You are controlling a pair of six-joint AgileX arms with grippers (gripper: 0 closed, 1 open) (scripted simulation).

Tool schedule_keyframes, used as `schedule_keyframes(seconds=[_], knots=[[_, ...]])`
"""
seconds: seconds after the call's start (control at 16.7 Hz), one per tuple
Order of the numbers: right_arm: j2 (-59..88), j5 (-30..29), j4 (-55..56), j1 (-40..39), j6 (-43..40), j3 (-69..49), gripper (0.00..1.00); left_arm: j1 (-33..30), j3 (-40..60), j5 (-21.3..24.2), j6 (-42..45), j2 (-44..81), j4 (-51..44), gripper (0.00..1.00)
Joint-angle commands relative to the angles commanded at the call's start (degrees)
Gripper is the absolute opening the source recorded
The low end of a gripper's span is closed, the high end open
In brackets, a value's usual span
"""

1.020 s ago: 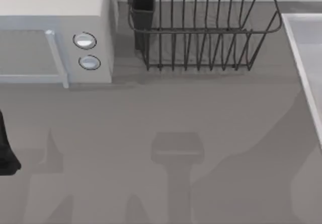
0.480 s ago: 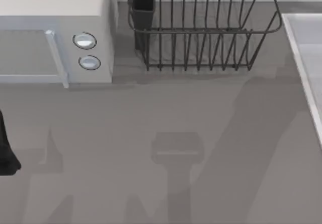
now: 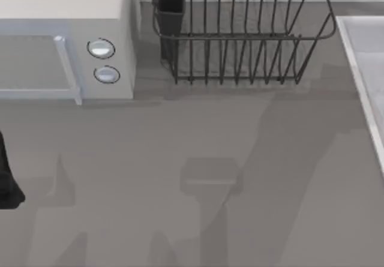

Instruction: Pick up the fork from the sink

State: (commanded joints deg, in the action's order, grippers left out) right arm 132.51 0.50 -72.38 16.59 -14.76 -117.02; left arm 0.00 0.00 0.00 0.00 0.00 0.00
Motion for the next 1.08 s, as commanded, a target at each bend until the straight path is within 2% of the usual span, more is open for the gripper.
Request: schedule_keyframes(seconds=[0.24, 0.72, 0.9, 1.08], knots=[[-6.72, -0.12, -1.66, -10.72, 10.52, 5.90, 0.00, 0.00, 0.00, 0.00, 0.00, 0.00, 0.00, 1.00], [-26.67, -0.44, -5.35, -42.60, 41.51, 23.40, 0.00, 0.00, 0.00, 0.00, 0.00, 0.00, 0.00, 1.00], [-31.27, -0.51, -5.94, -48.00, 46.92, 27.46, 0.00, 0.00, 0.00, 0.00, 0.00, 0.00, 0.00, 1.00], [-31.88, -0.52, -6.01, -48.63, 47.55, 28.00, 0.00, 0.00, 0.00, 0.00, 0.00, 0.00, 0.00, 1.00]])
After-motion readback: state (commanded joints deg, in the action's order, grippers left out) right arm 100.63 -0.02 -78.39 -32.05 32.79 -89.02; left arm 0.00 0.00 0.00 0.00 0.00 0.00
